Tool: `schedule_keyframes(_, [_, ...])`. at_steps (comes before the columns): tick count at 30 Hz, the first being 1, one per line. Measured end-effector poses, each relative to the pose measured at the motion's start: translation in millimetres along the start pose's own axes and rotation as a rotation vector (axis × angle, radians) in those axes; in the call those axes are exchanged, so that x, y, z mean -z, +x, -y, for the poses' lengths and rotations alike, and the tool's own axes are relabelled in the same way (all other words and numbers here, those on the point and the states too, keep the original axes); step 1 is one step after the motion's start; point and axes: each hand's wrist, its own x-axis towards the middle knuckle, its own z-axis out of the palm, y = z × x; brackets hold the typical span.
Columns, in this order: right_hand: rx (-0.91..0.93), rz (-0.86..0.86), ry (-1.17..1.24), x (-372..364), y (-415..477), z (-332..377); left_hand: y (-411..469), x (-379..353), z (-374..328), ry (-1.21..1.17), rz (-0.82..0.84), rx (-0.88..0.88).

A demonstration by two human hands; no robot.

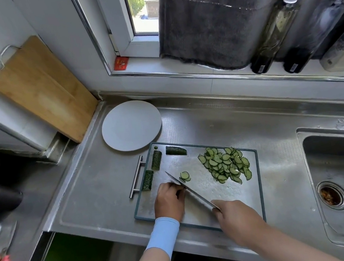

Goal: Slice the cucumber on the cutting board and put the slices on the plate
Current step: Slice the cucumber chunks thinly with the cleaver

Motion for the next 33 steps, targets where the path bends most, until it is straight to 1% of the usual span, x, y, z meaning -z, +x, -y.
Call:
schedule_keyframes(11, [-0.063, 0.027, 0.074, -5.9, 22.5, 17.9, -1.2, -2.5, 5.8, -0.044, -0.006, -0.032])
schedule_keyframes(18, [-0.033, 0.032, 0.056, -1.1, 31.6, 27.1, -5.1, -4.0, 7.9, -0.026, -0.001, -0.056])
schedule_keyframes(25, [0.007, -0.003, 0.064, 0.3, 18.1, 20.6, -2.6, -1.5, 4.4, -0.028, -0.011, -0.032])
schedule_keyframes(33, [-0.003, -0.009, 0.025, -2.0, 4.6, 7.9, -1.4, 0.6, 4.2, -0.026, -0.006, -0.032])
